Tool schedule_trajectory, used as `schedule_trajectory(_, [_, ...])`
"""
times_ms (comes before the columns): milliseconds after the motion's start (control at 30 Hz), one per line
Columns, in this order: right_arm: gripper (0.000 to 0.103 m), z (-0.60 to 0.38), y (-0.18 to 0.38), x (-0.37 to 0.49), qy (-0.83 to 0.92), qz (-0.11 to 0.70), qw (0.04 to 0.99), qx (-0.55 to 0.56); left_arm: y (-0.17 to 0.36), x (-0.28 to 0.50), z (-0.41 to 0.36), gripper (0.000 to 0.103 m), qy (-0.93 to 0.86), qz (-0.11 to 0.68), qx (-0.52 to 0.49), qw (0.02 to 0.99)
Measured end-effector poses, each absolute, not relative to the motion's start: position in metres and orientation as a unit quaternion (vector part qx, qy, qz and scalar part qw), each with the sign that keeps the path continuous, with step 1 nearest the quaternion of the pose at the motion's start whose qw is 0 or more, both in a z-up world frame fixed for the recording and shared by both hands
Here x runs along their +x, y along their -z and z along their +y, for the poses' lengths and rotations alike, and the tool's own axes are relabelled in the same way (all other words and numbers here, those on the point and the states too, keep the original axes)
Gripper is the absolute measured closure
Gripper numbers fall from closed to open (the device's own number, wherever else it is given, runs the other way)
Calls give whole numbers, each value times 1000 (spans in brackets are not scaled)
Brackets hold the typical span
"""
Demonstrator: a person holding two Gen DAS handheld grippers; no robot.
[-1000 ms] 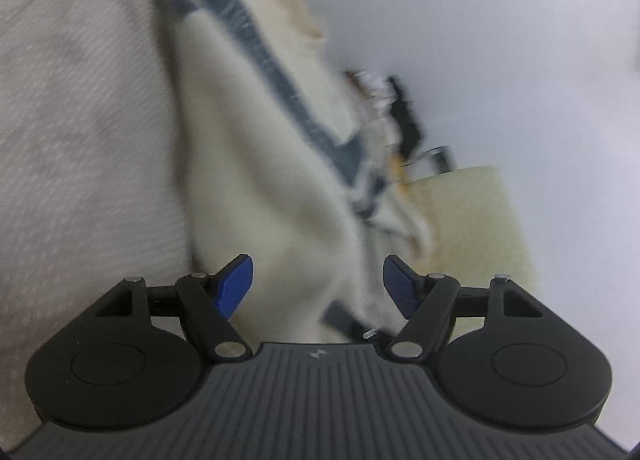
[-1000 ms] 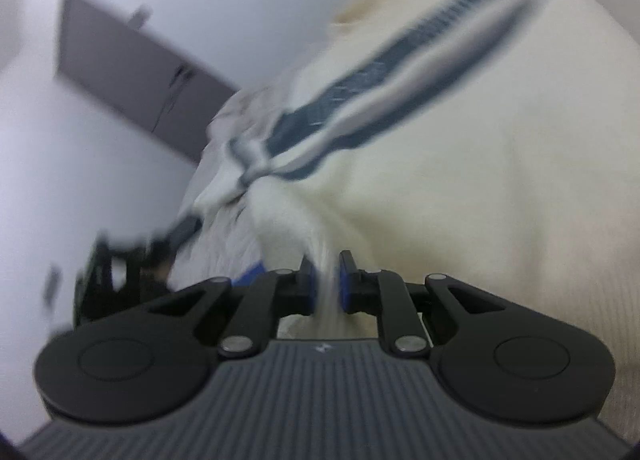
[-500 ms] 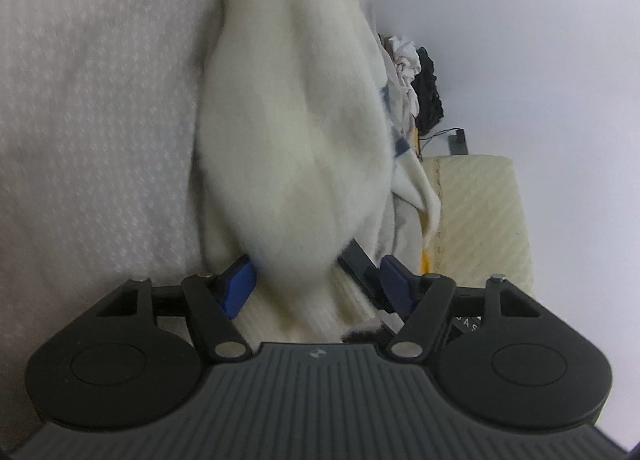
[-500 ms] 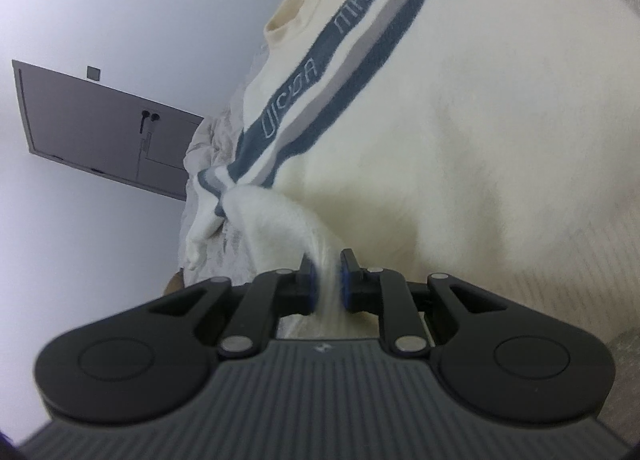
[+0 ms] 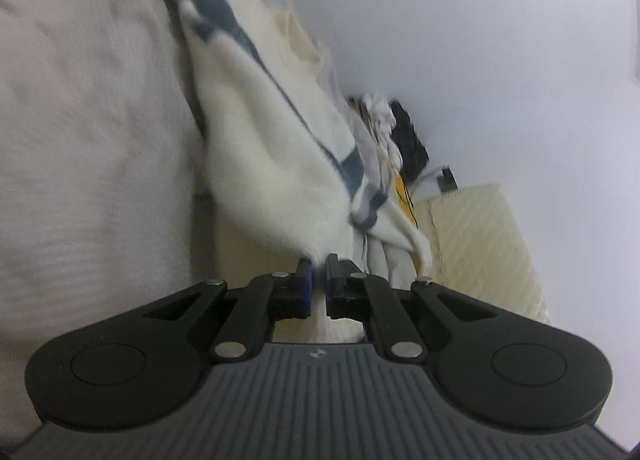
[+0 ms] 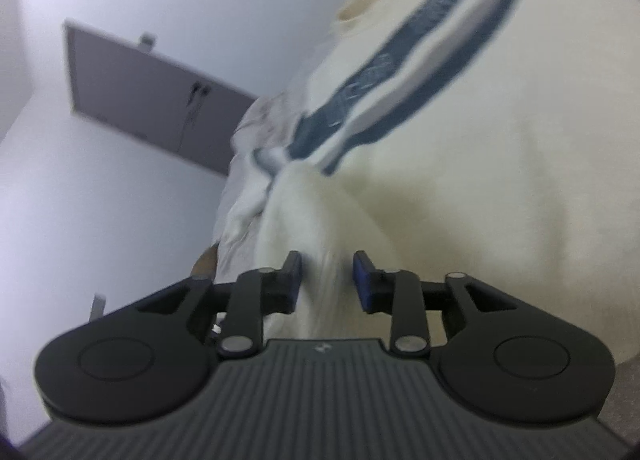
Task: Fold large clothes
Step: 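Grasp the sweater side with the right gripper while the left gripper grasps beside it, then fold the gripped sweater side over the body and open both grippers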
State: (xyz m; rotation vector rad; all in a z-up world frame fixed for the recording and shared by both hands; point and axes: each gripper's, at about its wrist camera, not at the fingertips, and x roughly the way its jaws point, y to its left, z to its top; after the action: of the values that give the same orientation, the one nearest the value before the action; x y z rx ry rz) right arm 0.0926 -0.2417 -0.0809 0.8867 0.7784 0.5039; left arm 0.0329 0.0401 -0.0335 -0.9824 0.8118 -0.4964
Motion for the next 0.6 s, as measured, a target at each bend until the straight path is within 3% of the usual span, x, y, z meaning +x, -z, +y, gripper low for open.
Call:
schedule_trajectory(133, [56,-218,61,76,-304,344,813,358,17,10,61,98,193,381,-435,793])
schedule_trajectory(200, [56,-205,59,70,-326,347,813,335,16,2,73,103,174,394,-433,792])
schedule_trajectory(333, [56,-180,63,72,-337,369,814,298,17,-5,88,103,129,420,-381,814])
schedule_trajectory(600, [62,-149,106,80,-295,450,813,222,39,14,91,97,101,449,-372,807])
